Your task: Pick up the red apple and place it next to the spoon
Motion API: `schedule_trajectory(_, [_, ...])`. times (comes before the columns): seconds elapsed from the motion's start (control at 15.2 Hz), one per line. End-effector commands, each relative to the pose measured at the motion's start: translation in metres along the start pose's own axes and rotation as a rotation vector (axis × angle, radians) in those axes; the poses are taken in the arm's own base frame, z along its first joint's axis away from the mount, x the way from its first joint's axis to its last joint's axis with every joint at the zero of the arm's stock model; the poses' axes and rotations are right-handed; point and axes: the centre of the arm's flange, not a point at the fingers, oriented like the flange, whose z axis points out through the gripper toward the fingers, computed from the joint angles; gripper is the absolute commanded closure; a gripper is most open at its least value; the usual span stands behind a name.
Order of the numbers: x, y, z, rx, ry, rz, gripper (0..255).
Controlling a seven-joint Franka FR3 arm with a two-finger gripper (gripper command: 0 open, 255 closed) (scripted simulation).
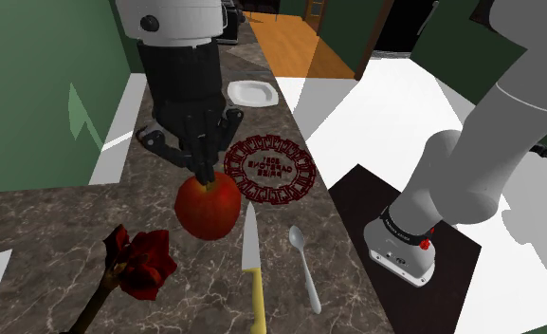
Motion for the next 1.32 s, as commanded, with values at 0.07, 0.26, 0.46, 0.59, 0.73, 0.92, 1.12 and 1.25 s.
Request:
schedule_trajectory(0.07, [0.004, 0.001, 0.016, 0.001, 0.0, 0.0, 255])
schedule_trajectory(0.26, [0.007, 0.001, 0.032, 0.001, 0.0, 0.0, 255])
schedule_trajectory(0.46, [0.01, 0.002, 0.047, 0.001, 0.0, 0.0, 255])
schedule_trajectory(0.59, [0.013, 0.002, 0.057, 0.001, 0.0, 0.0, 255])
schedule_trajectory(0.73, [0.015, 0.002, 0.068, 0.001, 0.0, 0.0, 255])
schedule_trajectory(0.92, [0.018, 0.003, 0.083, 0.001, 0.0, 0.0, 255])
schedule_trajectory(1.12, [0.022, 0.003, 0.099, 0.001, 0.0, 0.0, 255])
schedule_trajectory(1.25, [0.024, 0.004, 0.109, 0.001, 0.0, 0.0, 255])
